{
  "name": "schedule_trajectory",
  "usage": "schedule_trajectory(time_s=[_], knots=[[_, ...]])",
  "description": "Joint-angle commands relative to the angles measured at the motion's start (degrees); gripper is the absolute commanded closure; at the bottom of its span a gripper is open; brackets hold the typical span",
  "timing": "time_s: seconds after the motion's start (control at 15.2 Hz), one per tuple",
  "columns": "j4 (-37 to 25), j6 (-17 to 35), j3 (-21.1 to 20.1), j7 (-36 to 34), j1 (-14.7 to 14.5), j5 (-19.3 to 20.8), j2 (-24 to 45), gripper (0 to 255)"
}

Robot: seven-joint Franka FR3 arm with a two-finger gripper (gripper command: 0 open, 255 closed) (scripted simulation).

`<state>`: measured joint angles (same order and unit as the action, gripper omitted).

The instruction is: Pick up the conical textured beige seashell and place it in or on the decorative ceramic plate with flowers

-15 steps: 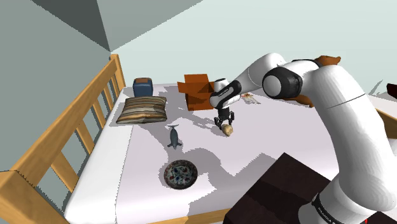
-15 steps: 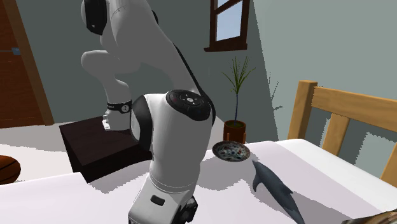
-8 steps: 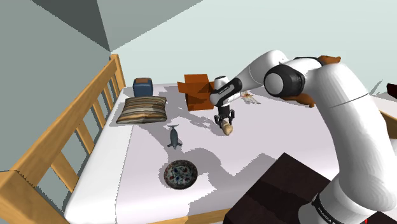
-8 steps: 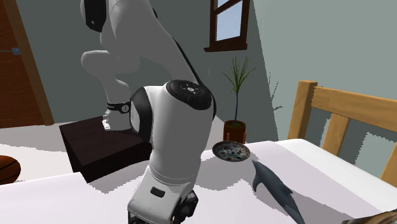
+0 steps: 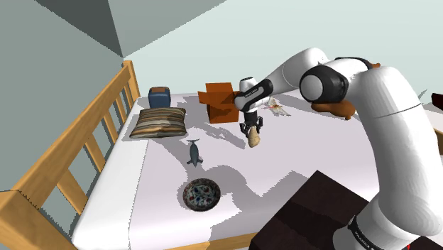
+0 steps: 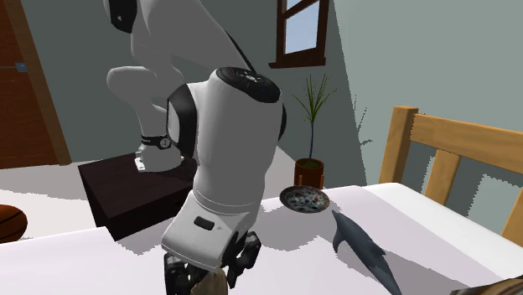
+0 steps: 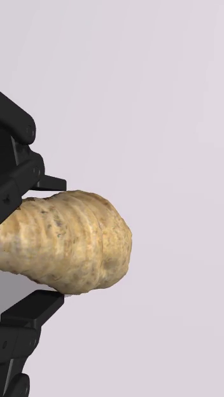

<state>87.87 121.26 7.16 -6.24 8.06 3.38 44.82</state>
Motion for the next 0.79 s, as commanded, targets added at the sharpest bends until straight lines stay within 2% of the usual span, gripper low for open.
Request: schedule_trajectory(time_s=[0.0, 0.4, 0.73], knots=[[0.6, -0.7, 0.1, 0.1, -0.1, 0.1, -1.3, 255], [0.7, -3.6, 0.2, 0.4, -0.2, 0.2, -4.3, 255], [7.7, -1.4, -0.9, -5.0, -4.7, 0.4, -8.5, 255]])
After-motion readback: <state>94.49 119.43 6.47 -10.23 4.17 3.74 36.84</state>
